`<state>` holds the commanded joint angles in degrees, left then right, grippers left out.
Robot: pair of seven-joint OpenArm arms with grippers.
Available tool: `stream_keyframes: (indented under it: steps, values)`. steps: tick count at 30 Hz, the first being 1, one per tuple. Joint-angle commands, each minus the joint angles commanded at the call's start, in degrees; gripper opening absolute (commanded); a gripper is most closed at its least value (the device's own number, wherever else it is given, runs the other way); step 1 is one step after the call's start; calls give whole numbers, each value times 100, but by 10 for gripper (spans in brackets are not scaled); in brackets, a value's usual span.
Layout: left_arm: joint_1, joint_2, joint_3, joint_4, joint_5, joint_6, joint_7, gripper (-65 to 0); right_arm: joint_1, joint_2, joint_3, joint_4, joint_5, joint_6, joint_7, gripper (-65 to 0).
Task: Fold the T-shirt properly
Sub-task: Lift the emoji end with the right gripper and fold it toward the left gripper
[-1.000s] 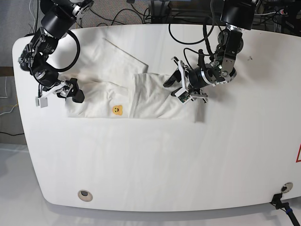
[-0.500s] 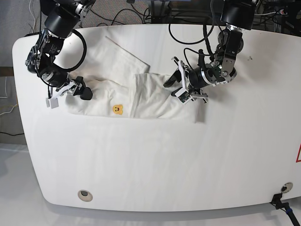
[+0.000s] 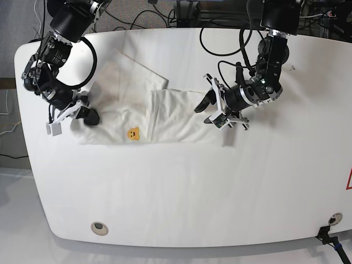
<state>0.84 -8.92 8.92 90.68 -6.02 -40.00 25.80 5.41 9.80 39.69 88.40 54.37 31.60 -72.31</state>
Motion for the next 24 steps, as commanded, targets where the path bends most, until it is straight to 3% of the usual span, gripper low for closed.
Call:
stream_keyframes:
  steps: [3, 10, 17, 24]
  values:
    - [44, 0, -246, 273, 0, 0, 88, -422, 0, 0, -149, 193, 202, -114, -44, -581]
    - [53, -53, -1073, 378, 0, 0, 88, -422, 0, -9, -580, 431, 545, -105, -62, -583]
    - [0, -255, -1090, -18, -571, 0, 79, -422, -9, -484, -756, 607, 519, -97, -62, -585]
    - [-141, -281, -1073, -712, -809, 0, 44, -423, -9, -527, -765, 598, 519, -88, -53, -585]
